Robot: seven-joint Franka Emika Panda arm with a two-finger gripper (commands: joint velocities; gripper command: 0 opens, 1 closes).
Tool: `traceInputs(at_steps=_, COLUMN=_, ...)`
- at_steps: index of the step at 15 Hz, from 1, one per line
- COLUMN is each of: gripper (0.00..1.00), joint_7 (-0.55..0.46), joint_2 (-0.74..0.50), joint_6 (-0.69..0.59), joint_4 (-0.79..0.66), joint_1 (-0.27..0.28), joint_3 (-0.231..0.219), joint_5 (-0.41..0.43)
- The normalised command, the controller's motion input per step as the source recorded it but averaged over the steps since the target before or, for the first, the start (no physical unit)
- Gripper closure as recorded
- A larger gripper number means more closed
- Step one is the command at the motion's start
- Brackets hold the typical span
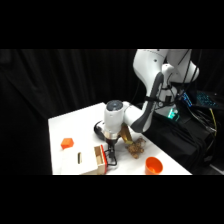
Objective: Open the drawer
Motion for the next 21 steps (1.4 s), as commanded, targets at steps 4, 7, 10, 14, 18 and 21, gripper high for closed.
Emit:
traceInputs(at_steps=4, gripper=0.0, joint_7=0.06, joint_2=-0.26, joint_6=0.08, joint_4=-0.35, joint_1=0.133, joint_3=-0.11, joint_5=-0.12)
traceInputs(at_steps=7, gripper=0.0, joint_7=0.06, joint_2=-0.31, joint_6=0.08, joint_4=-0.39, joint_1=0.124, joint_3=-0.099, joint_5=-0.133)
traceInputs(at_steps=10, gripper=0.0, joint_7=0.08, joint_2=-0.33, joint_6=0.08, joint_4=-0.39, joint_1=0.132, joint_3=-0.11, joint_5=-0.154)
traceInputs(at_steps=14, gripper=0.0, joint_7=0.08, joint_2=-0.33, joint_6=0.05, joint_4=-0.35, joint_1=0.105, joint_3=-0.106, joint_5=-0.169)
traceInputs(at_steps=18, gripper=0.0, joint_7=0.1, joint_2=-0.35, joint_6=0.02, joint_4=-0.33, joint_1=0.107, joint_3=-0.116, joint_5=-0.196)
traceInputs(at_steps=21, gripper=0.0, joint_7=0.08, joint_2=-0.38, joint_6=-0.04, joint_4=-0.31, joint_1=0.071, joint_3=-0.095, joint_5=-0.196)
